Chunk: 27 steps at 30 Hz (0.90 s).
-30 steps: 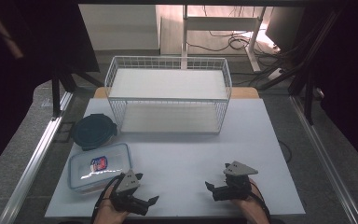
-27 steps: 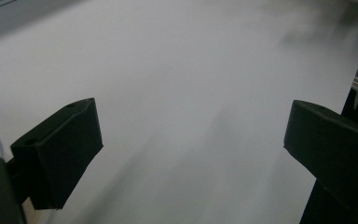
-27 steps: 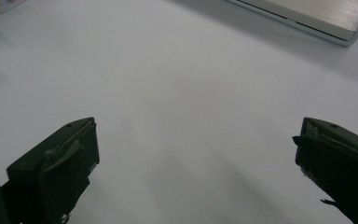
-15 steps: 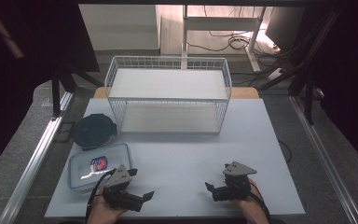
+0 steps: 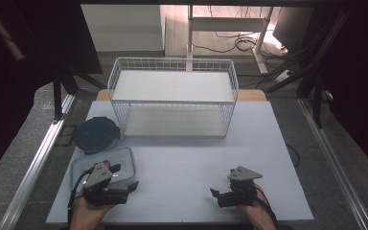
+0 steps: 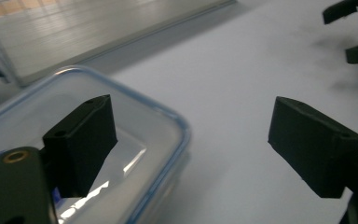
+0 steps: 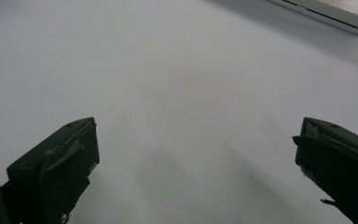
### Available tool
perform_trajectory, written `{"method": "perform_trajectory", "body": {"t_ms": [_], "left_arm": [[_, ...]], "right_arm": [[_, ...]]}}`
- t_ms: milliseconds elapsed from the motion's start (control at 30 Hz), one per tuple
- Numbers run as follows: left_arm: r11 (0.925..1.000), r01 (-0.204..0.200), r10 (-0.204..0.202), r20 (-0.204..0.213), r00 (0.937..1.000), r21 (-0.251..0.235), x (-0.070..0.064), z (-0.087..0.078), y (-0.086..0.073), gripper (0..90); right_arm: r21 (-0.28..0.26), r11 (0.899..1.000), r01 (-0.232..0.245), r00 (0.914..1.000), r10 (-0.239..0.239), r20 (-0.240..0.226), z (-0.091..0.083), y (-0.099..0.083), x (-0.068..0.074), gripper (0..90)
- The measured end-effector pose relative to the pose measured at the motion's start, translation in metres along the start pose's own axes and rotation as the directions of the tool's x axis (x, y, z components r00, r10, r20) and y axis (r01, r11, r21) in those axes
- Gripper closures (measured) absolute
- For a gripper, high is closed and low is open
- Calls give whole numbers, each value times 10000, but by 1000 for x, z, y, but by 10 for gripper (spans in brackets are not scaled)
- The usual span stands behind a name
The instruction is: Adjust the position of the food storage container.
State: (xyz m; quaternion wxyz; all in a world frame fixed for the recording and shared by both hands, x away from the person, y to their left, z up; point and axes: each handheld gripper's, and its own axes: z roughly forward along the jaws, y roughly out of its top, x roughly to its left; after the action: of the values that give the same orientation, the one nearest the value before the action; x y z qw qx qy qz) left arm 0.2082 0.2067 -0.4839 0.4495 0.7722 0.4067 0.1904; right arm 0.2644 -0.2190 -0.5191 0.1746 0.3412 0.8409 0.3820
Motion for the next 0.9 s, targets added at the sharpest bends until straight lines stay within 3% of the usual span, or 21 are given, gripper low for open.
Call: {"method": "perform_trajectory", "body": {"t_ms": [233,267,467,533,567,600,633,733,833,867,900], "left_arm": [[9984,553,-557,-518,9971,-95,23,-15,-4,220],[9982,590,-583,-855,9946,51,30,-20,-6,231],[9955,950,-950,-1329,9866,-62,49,-34,-12,312],[9919,1244,-1268,-1618,9786,-249,59,-42,-17,372],[9919,1244,-1268,-1618,9786,-249,59,-42,-17,393],[9868,1570,-1615,-1664,9727,-399,67,-47,-21,420],[9868,1570,-1615,-1664,9727,-399,67,-47,-21,457],[9737,2155,-2251,-1670,9599,-739,81,-56,-28,521],[9702,2303,-2409,-2000,9497,-748,90,-63,-33,602],[9679,2391,-2507,-2214,9424,-781,95,-67,-37,655],[9679,2391,-2507,-2214,9424,-781,95,-67,-37,683]], "right_arm": [[75,10000,30,10000,-30,-31,1,0,0,0],[135,9999,51,10000,-51,-45,2,-1,1,0],[215,9997,63,10000,-61,-72,2,-1,1,0],[226,9997,97,9999,-96,-86,2,-1,1,0],[226,9997,97,9999,-96,-86,2,-1,1,0],[252,9996,101,9999,-99,-95,3,-1,2,0],[252,9996,101,9999,-99,-95,3,-1,2,0],[264,9996,-29,9999,34,-157,3,0,2,0],[212,9996,-171,9997,175,-147,4,1,4,0],[249,9995,-197,9996,202,-203,4,2,5,0],[249,9995,-197,9996,202,-203,4,2,5,0]]}}
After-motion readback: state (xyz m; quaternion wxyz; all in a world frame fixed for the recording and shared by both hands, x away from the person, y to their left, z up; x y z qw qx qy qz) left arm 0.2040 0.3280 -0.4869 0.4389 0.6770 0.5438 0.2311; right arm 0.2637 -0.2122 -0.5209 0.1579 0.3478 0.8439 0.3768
